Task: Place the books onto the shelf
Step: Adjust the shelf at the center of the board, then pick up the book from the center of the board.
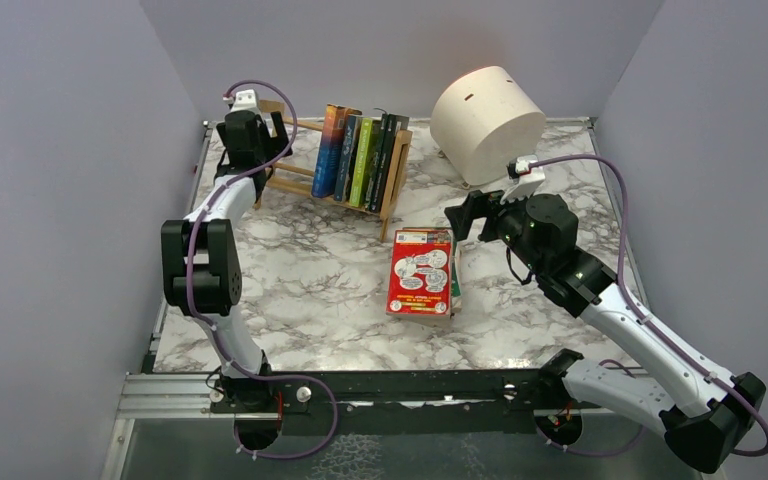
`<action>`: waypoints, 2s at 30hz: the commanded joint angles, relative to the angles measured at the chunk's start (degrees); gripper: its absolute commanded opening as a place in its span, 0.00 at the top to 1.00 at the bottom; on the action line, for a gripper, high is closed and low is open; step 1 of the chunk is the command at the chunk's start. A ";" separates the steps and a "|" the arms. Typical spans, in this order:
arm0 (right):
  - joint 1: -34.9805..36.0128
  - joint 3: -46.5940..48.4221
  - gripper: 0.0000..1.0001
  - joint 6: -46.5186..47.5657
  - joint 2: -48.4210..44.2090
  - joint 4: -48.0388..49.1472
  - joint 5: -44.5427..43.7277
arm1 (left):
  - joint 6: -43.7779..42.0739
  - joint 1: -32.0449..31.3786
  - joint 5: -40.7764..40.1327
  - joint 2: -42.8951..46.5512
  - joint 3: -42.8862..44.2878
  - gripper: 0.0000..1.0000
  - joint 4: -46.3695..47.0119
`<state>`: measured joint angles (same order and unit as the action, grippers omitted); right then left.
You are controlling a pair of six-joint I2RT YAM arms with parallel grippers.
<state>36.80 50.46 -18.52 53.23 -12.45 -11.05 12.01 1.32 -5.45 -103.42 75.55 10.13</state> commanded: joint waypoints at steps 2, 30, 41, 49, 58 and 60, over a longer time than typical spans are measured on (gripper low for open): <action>0.14 -0.73 0.03 0.67 -0.86 -0.21 0.67 | 0.06 0.26 1.89 -1.74 1.13 0.25 2.24; 0.19 -1.13 0.03 0.78 -1.81 -0.43 0.04 | 7.17 0.18 2.57 3.20 -10.02 0.87 9.66; 0.16 -1.39 0.03 0.60 -1.82 -0.41 0.28 | 9.36 -0.44 2.93 9.97 -16.61 0.88 10.52; 0.18 -1.59 0.03 0.42 -1.67 -0.51 0.59 | 9.96 -1.07 1.25 12.63 -18.96 0.74 9.78; 0.16 -1.67 0.03 0.16 -1.21 -0.99 -0.25 | 13.57 -1.06 -11.58 15.50 -19.68 0.33 4.68; 0.19 -1.68 0.03 0.04 -0.85 -1.29 -0.73 | 15.44 -1.11 -14.05 18.25 -20.85 0.33 4.08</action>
<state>36.80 49.41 -18.26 52.27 -12.95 -11.09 23.29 0.14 -10.98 -91.13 56.31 16.25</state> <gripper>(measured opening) 0.972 0.666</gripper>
